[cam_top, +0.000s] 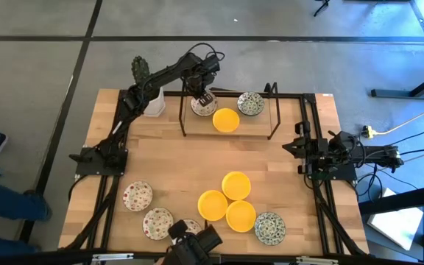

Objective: Pick & Place Mini bowls
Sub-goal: Stack the top right green bowl on top of the green bowl on the shelf

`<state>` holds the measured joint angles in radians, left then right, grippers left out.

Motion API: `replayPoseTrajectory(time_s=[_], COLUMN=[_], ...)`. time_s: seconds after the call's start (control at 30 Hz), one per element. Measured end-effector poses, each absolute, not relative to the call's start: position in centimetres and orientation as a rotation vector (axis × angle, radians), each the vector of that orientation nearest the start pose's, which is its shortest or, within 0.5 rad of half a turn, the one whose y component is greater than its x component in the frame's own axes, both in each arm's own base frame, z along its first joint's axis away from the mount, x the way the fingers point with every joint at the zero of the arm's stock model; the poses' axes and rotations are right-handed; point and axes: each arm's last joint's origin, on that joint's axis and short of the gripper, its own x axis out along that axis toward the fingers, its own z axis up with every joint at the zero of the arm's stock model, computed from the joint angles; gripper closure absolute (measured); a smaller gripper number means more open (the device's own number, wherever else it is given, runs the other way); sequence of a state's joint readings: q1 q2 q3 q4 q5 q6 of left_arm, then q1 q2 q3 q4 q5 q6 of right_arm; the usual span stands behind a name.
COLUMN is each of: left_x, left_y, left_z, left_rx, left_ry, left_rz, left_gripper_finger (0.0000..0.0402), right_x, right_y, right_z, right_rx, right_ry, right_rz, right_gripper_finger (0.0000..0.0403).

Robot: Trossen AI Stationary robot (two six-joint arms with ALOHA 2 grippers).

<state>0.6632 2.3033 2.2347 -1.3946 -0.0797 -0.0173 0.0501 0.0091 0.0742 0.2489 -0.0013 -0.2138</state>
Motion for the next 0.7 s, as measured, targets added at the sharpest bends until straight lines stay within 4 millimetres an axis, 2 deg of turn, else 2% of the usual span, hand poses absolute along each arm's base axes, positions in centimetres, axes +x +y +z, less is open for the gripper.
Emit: replayPoseTrajectory(time_s=[0.33,0.7], left_x=[35.70,35.48], left_y=[28.45,28.20], left_z=[24.51,24.56], left_rx=[-0.353,-0.337], left_ry=[1.458,1.498], left_rz=[0.665,0.629], left_gripper_finger=[0.0326,0.0281], right_x=[8.85,8.84], right_y=[0.45,0.45], right_z=[21.16,21.16], right_rx=[-0.204,-0.204], right_ry=[-0.318,-0.318], right_rz=[0.017,0.017], right_gripper_finger=[0.0389,0.0389])
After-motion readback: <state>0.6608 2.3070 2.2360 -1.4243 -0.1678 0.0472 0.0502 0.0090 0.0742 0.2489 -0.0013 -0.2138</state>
